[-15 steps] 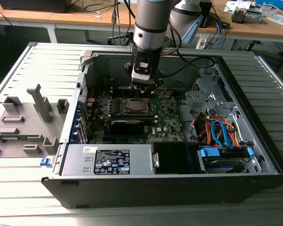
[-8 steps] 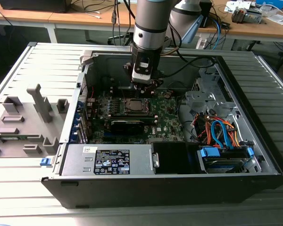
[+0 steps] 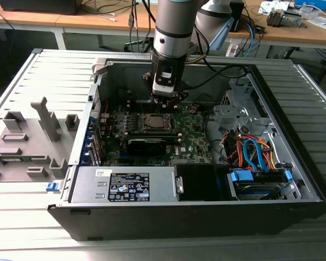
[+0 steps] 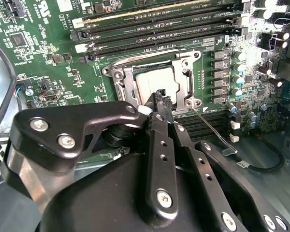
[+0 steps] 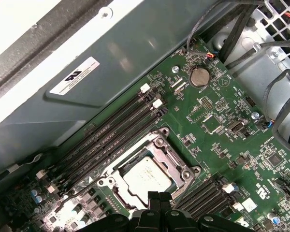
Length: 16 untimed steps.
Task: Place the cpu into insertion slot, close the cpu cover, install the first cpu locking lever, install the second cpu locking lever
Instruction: 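Install the first cpu locking lever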
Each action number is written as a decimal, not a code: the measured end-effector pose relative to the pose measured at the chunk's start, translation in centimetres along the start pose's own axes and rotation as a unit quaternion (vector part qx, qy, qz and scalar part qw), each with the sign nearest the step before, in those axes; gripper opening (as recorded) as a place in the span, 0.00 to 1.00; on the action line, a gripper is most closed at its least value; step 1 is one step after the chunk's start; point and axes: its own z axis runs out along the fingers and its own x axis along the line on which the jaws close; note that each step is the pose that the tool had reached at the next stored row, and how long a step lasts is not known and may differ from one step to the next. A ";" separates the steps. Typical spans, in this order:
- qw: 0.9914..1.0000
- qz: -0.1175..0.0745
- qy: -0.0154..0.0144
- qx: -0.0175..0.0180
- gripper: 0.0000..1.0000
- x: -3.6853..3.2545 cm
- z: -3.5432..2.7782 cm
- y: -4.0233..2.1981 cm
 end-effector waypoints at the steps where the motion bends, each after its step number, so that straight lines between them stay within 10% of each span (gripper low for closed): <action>1: 1.000 -0.001 0.000 0.000 0.11 0.00 0.00 0.00; 16: 1.000 -0.014 -0.001 0.001 0.11 0.00 0.00 0.00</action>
